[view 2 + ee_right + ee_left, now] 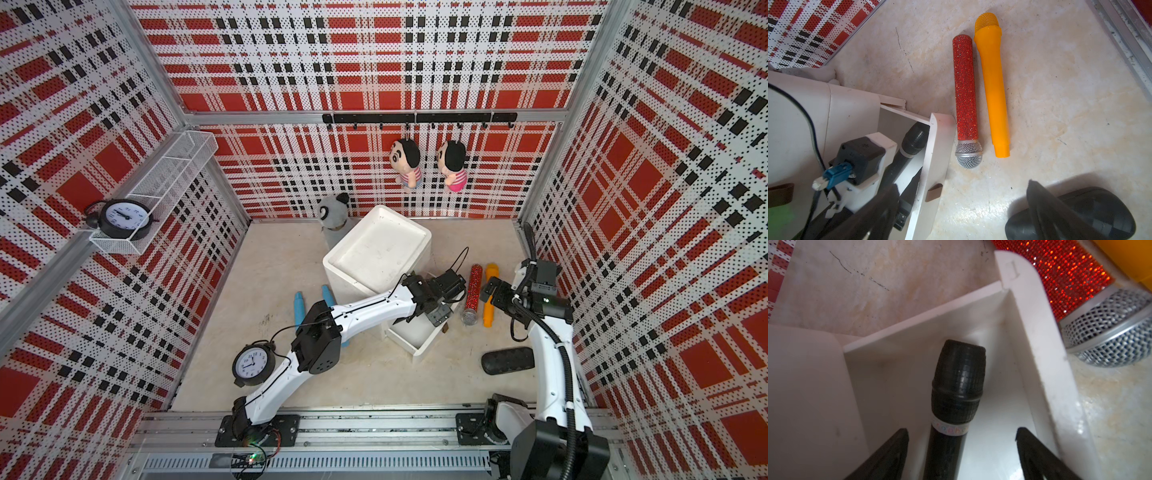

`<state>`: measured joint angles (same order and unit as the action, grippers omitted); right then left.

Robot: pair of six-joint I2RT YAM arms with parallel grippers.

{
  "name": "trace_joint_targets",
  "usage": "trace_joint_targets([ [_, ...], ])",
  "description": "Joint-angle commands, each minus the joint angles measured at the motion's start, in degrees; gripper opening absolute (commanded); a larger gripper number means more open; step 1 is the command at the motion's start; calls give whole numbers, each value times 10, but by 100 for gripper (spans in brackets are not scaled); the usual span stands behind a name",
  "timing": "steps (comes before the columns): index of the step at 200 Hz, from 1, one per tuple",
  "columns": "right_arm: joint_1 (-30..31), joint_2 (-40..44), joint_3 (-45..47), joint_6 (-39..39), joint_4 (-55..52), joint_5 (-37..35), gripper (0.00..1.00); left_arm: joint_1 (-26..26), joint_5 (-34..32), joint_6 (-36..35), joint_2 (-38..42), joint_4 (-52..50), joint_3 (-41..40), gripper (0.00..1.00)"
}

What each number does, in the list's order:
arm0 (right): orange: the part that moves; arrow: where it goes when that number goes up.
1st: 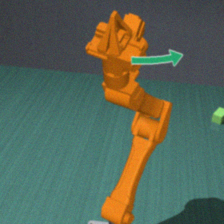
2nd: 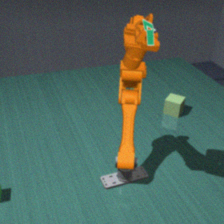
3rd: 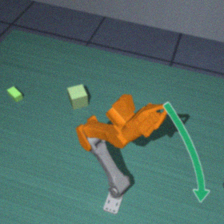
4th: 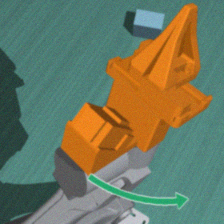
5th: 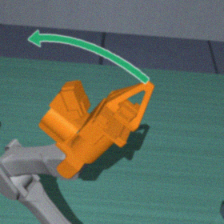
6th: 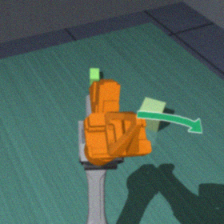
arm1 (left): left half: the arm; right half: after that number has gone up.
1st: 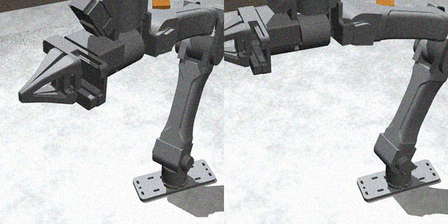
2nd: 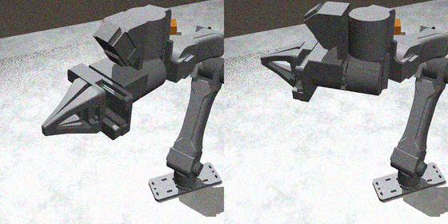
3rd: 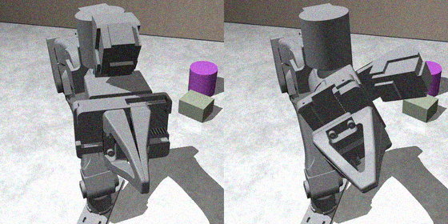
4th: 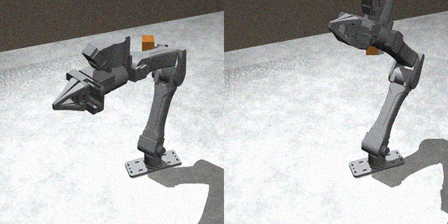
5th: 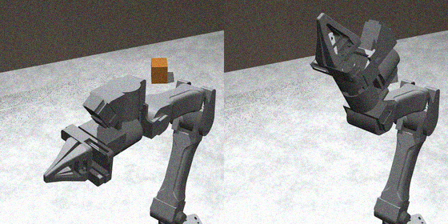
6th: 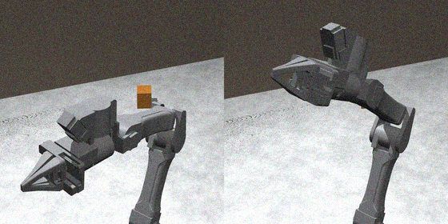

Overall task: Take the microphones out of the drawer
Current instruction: Pick up the microphone from the drawer.

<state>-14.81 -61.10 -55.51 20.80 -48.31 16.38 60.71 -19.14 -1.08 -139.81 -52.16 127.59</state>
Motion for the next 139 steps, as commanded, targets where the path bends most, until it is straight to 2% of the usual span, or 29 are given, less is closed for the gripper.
trace_joint_targets([
  [1,-6,9,2,-6,2,6,100,-2,16,-2,-32,14,6,84],
  [28,-6,9,0,-6,2,8,100,-6,18,-2,-37,13,7,76],
  [65,-6,12,3,-7,3,8,100,-7,25,-1,-45,12,6,72],
  [139,-6,16,4,-6,4,13,100,-9,46,0,-58,19,-10,74],
])
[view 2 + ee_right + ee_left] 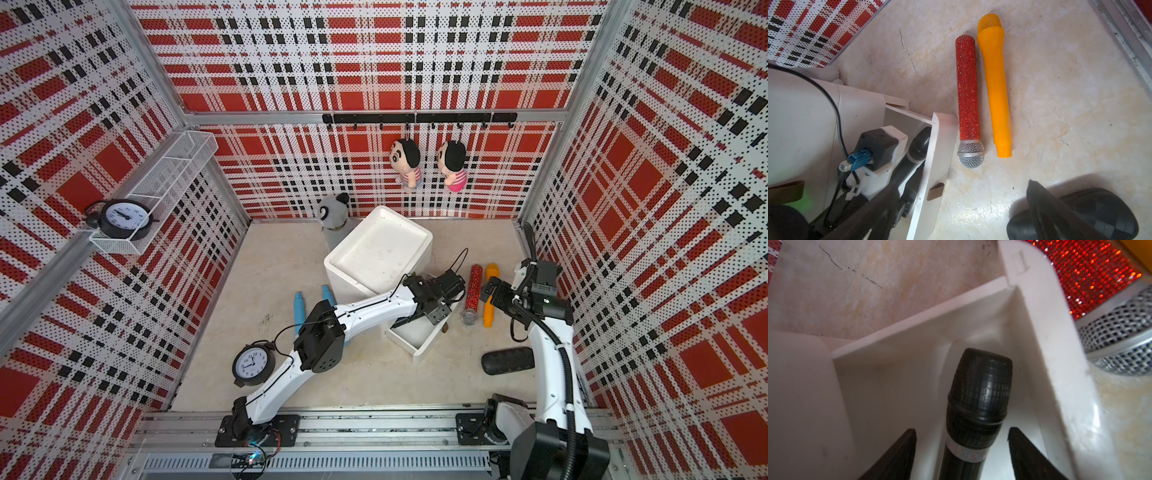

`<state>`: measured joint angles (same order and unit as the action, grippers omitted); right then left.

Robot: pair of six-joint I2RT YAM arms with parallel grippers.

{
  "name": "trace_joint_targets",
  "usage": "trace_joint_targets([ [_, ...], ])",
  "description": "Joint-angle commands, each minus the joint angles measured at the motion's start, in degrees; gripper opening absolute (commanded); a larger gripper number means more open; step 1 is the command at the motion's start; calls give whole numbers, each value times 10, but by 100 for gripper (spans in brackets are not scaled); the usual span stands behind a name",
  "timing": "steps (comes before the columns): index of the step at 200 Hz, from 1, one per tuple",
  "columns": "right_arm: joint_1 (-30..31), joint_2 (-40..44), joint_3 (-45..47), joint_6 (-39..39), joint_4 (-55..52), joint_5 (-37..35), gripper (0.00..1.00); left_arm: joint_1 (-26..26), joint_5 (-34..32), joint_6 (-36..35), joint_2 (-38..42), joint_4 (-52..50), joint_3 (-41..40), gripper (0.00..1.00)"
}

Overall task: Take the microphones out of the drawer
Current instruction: Pick up the microphone from the drawer.

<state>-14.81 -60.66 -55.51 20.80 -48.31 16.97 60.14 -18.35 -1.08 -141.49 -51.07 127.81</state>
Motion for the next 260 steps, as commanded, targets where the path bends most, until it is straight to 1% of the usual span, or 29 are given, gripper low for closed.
trace_joint_targets([
  [1,-6,12,4,-6,4,7,100,-3,38,1,-42,8,-13,74],
  [16,-6,14,5,-7,4,8,100,-3,39,2,-44,13,-20,74],
  [37,-7,16,6,-7,4,8,100,-3,39,5,-44,22,-29,78],
  [60,-6,16,6,-6,5,10,100,-4,45,4,-46,27,-32,78],
  [67,-6,16,6,-6,6,10,100,-5,51,2,-47,27,-33,73],
  [81,-6,17,6,-6,6,10,100,-6,59,2,-49,29,-35,57],
  [86,-6,17,6,-6,6,10,100,-7,60,2,-49,29,-37,55],
  [92,-6,18,6,-6,5,10,100,-8,59,1,-49,29,-38,56],
  [103,-6,19,7,-7,4,10,100,-8,54,1,-49,30,-41,65],
  [109,-6,19,7,-7,3,10,100,-7,50,1,-49,30,-42,68],
  [132,-6,20,8,-5,6,10,100,-8,48,0,-50,31,-45,69],
  [176,-6,20,11,-4,8,14,100,-9,58,1,-39,36,-45,59],
  [198,-6,18,13,-3,10,14,100,-11,70,1,-30,38,-45,50],
  [218,-6,18,15,-3,11,16,100,-16,83,4,-15,40,-45,43],
  [260,-6,18,19,-2,16,17,100,-30,105,22,27,71,-64,33],
])
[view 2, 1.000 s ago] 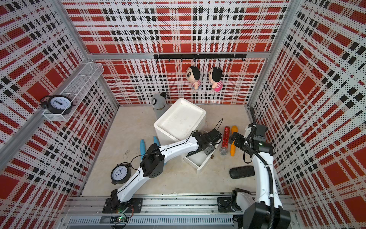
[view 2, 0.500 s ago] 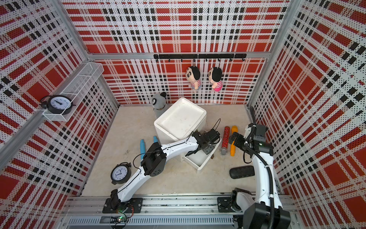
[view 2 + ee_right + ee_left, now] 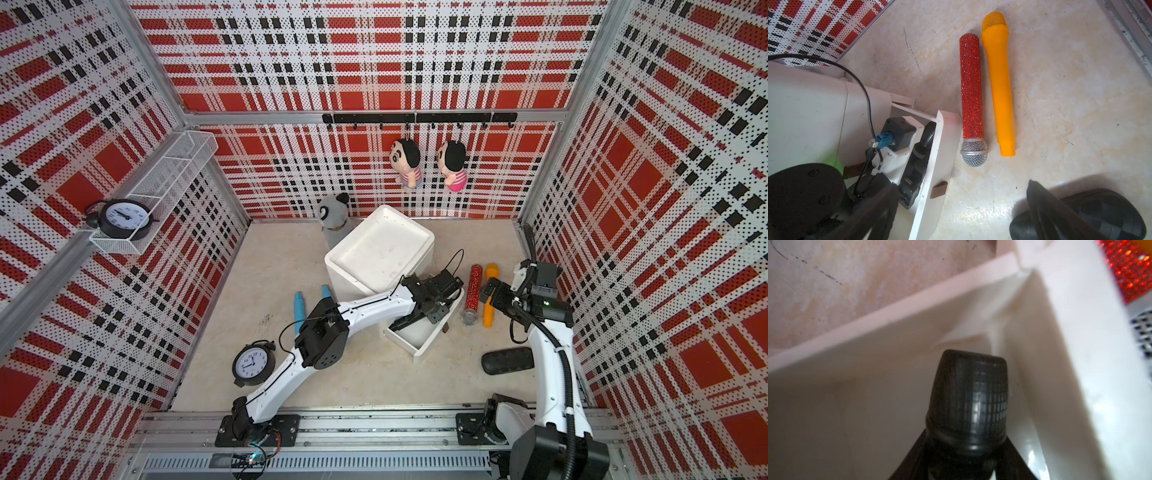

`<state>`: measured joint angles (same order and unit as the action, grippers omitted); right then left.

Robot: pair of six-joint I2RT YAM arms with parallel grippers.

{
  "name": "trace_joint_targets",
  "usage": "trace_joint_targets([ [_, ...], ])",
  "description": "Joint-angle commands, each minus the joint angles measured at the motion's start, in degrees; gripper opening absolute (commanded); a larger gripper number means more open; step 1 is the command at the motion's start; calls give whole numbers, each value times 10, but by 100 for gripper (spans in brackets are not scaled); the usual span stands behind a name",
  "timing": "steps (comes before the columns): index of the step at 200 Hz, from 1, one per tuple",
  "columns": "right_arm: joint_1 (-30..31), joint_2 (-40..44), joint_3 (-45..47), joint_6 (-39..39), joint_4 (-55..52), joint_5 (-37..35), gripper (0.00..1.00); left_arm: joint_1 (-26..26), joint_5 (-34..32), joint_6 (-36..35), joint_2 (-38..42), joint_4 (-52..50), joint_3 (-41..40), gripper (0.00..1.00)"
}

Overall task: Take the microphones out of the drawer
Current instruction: Pick up the microphone from the drawer.

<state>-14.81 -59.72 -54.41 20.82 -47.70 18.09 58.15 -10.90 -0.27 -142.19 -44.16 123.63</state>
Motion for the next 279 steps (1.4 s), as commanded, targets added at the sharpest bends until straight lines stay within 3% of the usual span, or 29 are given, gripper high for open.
trace_joint_targets([
  [1,-6,8,8,-3,9,6,100,-10,31,15,36,3,-23,33],
  [105,-6,-2,3,0,18,14,100,-25,34,37,100,45,-65,0],
  [215,-6,1,-1,1,28,29,100,-25,35,44,152,65,-65,0],
  [279,-7,6,5,-1,25,30,100,-47,143,65,209,104,-49,0],
])
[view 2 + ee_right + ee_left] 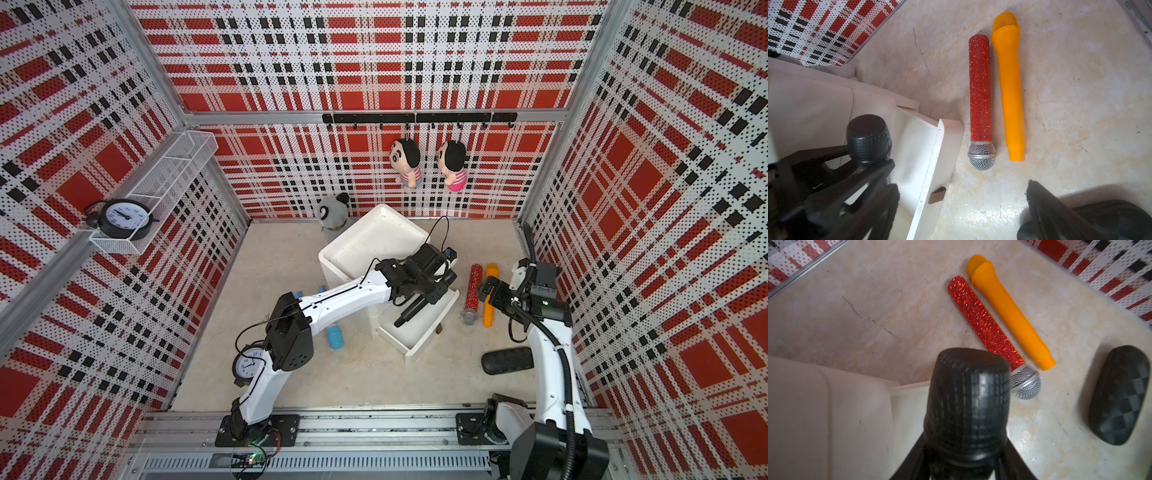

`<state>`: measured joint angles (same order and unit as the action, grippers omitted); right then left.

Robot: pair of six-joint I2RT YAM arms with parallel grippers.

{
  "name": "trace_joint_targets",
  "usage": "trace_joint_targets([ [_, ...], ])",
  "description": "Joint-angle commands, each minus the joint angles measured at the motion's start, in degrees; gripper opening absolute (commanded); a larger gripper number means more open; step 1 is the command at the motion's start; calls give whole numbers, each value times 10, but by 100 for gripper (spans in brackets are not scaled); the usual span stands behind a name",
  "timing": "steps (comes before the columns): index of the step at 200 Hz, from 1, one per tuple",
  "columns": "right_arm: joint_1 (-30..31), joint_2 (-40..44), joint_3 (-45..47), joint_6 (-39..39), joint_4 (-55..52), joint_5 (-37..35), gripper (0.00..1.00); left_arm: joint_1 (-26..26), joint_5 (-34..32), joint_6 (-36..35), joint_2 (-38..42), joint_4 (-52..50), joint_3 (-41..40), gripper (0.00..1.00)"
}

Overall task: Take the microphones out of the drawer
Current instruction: Pick up the microphone from the drawer, then place the microphone at the center of the board.

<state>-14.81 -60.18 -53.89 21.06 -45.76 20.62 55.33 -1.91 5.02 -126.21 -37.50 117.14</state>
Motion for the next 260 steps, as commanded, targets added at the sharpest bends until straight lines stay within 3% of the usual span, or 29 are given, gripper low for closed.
trace_joint_targets([
  [1,-6,12,1,-3,6,4,100,-19,56,13,50,38,17,0],
  [66,-6,9,6,-2,14,10,100,-38,174,33,123,82,32,0],
  [114,-6,7,20,-3,25,17,100,-77,222,47,205,99,15,0],
  [132,-7,3,24,-1,32,21,100,-103,268,65,248,127,-14,0],
  [148,-6,1,26,-1,37,26,100,-145,345,123,298,203,-74,0],
  [168,-7,-3,30,-1,41,36,100,-198,392,171,356,271,-135,0],
  [205,-6,3,33,-12,43,41,100,-286,345,121,427,185,-171,0],
  [260,-5,-3,32,-16,45,47,100,-439,290,84,544,93,-288,0],
])
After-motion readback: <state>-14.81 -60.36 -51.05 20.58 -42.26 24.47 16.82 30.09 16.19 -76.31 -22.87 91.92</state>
